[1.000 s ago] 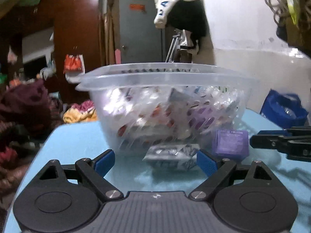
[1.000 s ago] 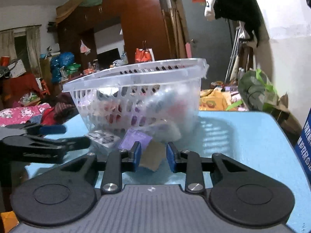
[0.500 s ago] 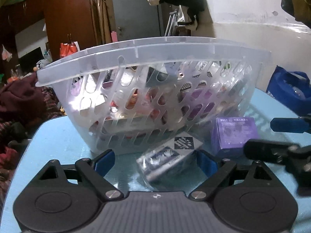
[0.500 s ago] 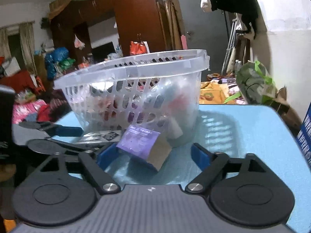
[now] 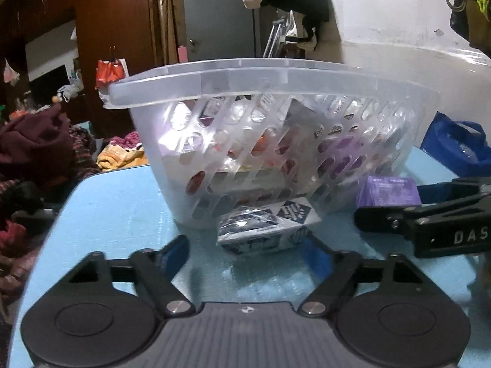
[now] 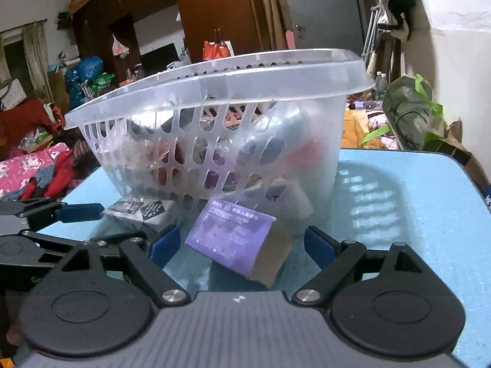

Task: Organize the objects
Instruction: 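Grasp the white-and-blue box with the left while the right grasps the purple box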

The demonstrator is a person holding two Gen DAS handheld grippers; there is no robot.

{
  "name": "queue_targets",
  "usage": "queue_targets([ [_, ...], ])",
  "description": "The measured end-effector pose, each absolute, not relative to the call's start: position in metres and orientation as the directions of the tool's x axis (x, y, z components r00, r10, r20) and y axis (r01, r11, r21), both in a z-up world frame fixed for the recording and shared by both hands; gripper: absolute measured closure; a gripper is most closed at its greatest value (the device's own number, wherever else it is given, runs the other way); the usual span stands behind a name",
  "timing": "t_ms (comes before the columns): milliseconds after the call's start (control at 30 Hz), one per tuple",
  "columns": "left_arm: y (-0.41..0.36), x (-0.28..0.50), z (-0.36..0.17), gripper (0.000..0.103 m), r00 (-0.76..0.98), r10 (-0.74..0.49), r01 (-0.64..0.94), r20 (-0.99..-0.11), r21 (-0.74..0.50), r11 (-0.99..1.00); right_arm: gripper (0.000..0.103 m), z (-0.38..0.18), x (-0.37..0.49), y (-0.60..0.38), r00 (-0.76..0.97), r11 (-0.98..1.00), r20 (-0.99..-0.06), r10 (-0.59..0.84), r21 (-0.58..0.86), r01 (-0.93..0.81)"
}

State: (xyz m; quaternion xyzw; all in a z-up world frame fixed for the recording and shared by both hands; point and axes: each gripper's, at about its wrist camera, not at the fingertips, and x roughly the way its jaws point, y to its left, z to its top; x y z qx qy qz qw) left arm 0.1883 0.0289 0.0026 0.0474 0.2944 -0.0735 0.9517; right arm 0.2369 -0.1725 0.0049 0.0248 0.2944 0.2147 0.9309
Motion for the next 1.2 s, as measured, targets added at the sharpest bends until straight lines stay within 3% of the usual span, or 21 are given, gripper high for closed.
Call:
queue_targets([
  [67,0.02,0.193,0.002,0.018,0.814,-0.091,0.161,-0.574,0.073,0.984,0.026,0.005,0.236,-0.174,0.733,0.907,-0.542,0.412,0.166,-0.387],
  [233,0.012,0.2,0.001,0.018,0.802,-0.095,0.166,-0.59,0.066,0.984,0.028,0.007,0.225,-0.181,0.746,0.906,-0.52,0.416,0.165,-0.39],
  [300,0.013,0.203,0.0,0.031,0.791,-0.121,0.172,-0.6,0.028,0.985,0.028,0.007,0.221,-0.186,0.754,0.908,-0.512,0.412,0.159,-0.389],
  [400,0.011,0.199,0.001,0.034,0.801,-0.123,0.18,-0.585,0.039,0.983,0.028,0.009,0.218,-0.189,0.753,0.902,-0.504,0.424,0.161,-0.4],
  [467,0.012,0.193,0.003,0.034,0.818,-0.138,0.19,-0.558,0.037,0.981,0.028,0.01,0.216,-0.19,0.751,0.899,-0.501,0.431,0.163,-0.407],
  [533,0.016,0.186,0.005,0.042,0.827,-0.183,0.222,-0.531,0.01,0.975,0.028,0.012,0.215,-0.19,0.75,0.894,-0.492,0.441,0.167,-0.416],
  [733,0.039,0.172,0.008,0.042,0.859,-0.264,0.24,-0.439,-0.11,0.965,0.028,0.016,0.208,-0.19,0.772,0.892,-0.453,0.446,0.153,-0.426],
  [1033,0.044,0.151,0.016,0.043,0.91,-0.319,0.293,-0.263,-0.134,0.947,0.029,0.018,0.203,-0.192,0.782,0.883,-0.412,0.467,0.166,-0.439],
  [1200,0.044,0.148,0.019,0.043,0.919,-0.331,0.306,-0.215,-0.142,0.941,0.029,0.018,0.201,-0.189,0.784,0.874,-0.392,0.482,0.148,-0.463],
])
